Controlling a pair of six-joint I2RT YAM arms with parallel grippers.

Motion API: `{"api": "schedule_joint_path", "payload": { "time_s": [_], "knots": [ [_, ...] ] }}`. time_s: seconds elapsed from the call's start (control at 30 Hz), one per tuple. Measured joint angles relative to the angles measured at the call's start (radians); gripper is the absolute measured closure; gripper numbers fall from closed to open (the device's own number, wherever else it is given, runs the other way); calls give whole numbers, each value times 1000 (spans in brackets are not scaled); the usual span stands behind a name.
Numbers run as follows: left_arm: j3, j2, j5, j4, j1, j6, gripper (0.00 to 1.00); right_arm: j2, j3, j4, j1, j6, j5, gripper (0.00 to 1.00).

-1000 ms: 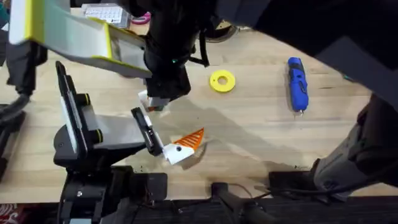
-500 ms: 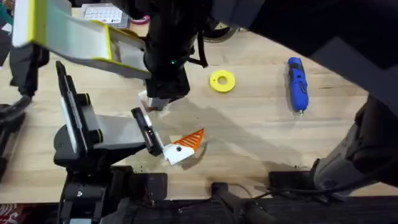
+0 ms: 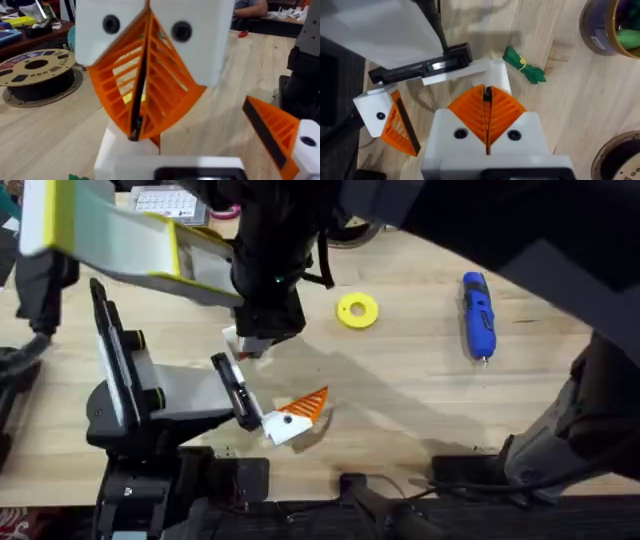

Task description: Pick up the gripper from the table and insert it into the empty holder that is missing its gripper. Then pick up a screw, insert it into the mounting hole, and use the screwdriver to tighten it. Finally, clean up the table by picking up the vegetable and placing it into the bucket.

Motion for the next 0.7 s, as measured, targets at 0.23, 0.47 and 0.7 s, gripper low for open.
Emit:
{"api": "schedule_joint_path", "payload": {
  "time_s": [0.23, 0.47, 0.7],
  "knots": [
    [0, 0, 0, 0, 0, 0, 11, 0, 0, 0, 0, 0, 0, 995],
    [0, 0, 0, -1, 0, -4, 11, 11, 1, 1, 0, 0, 0, 995],
    [0, 0, 0, -1, 0, -8, 10, 13, 3, 0, 0, 0, 0, 995]
  ]
}}
